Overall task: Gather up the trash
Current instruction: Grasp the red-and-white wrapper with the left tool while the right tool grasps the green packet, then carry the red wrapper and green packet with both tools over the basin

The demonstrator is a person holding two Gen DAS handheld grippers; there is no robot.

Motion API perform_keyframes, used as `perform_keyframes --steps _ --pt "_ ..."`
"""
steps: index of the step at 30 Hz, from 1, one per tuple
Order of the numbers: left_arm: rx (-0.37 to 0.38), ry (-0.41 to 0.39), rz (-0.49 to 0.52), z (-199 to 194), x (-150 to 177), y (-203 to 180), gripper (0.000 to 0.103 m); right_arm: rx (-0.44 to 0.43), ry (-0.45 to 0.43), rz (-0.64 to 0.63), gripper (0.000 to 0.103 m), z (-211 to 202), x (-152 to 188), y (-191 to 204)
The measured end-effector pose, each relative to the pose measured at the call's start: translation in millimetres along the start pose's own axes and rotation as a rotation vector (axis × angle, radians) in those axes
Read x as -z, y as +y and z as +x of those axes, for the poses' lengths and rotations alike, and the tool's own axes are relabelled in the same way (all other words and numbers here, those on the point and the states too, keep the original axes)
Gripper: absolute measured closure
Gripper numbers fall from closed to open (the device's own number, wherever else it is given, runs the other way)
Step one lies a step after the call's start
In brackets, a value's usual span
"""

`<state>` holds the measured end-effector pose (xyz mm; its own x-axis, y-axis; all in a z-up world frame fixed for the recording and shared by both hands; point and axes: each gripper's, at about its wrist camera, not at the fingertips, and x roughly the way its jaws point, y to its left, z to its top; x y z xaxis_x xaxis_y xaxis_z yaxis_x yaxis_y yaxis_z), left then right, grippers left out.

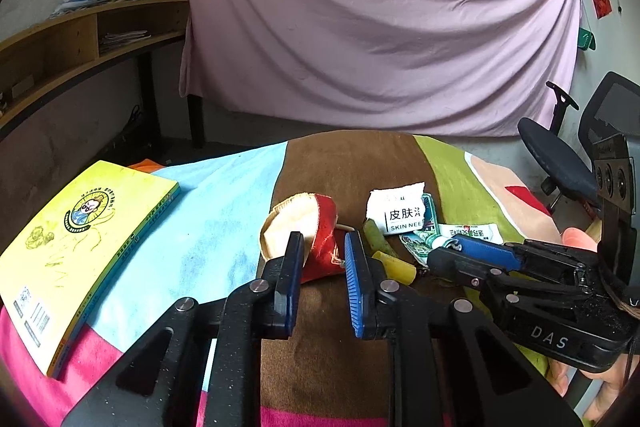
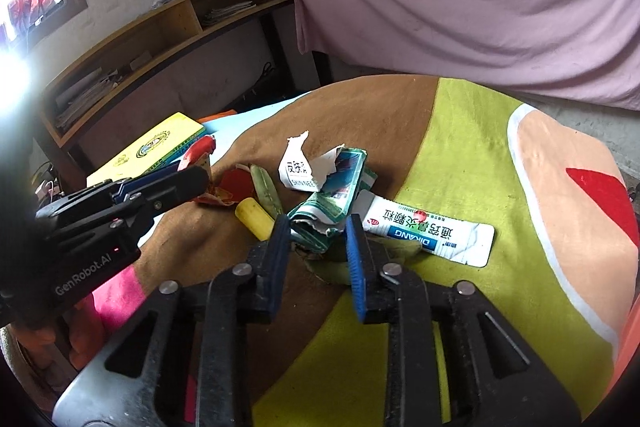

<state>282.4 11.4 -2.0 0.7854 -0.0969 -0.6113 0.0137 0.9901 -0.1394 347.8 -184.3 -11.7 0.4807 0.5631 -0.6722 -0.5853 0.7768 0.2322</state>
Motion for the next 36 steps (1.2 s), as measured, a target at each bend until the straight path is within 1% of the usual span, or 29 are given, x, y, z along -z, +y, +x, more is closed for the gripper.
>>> perform_keyframes --steps 6,9,12,15,17,25,27,32,36 --pt "-0.01 -0.044 -0.007 -13.5 2.7 -1.9 0.086 0.005 -0.043 0.002 0.0 -12.7 3.7 1.1" --pt "-0.011 -0.082 -0.006 -23.6 4.6 -3.0 0.086 0.025 -0.074 -0.001 0.0 -23.6 6.6 2.7" --pt "-0.013 -0.118 0.003 -32.9 5.1 -5.7 0.086 0.072 -0.119 -0.016 0.0 -38.3 10.4 6.0" --pt "-0.014 -0.146 0.01 -41.0 5.9 -8.9 0.086 0.098 -0.159 -0.028 0.0 -50.0 12.8 6.5" --pt "-0.011 -0.166 0.009 -46.9 6.2 -10.7 0.086 0.111 -0.194 -0.03 0.0 -59.8 15.6 6.6" --pt "0.01 -0.248 0.028 -68.2 2.6 -30.3 0.086 0.073 -0.366 -0.03 0.0 -100.2 26.9 4.6" --pt "0.012 -0.262 0.044 -72.8 0.9 -38.3 0.086 0.079 -0.402 -0.03 0.0 -109.0 29.1 5.1" --pt "0.033 -0.311 0.093 -87.2 -2.5 -61.2 0.086 0.145 -0.507 -0.034 0.0 -138.3 36.1 4.3" --pt "0.075 -0.367 0.141 -99.8 -5.8 -84.6 0.086 0.213 -0.585 -0.013 0.0 -164.0 45.5 1.0"
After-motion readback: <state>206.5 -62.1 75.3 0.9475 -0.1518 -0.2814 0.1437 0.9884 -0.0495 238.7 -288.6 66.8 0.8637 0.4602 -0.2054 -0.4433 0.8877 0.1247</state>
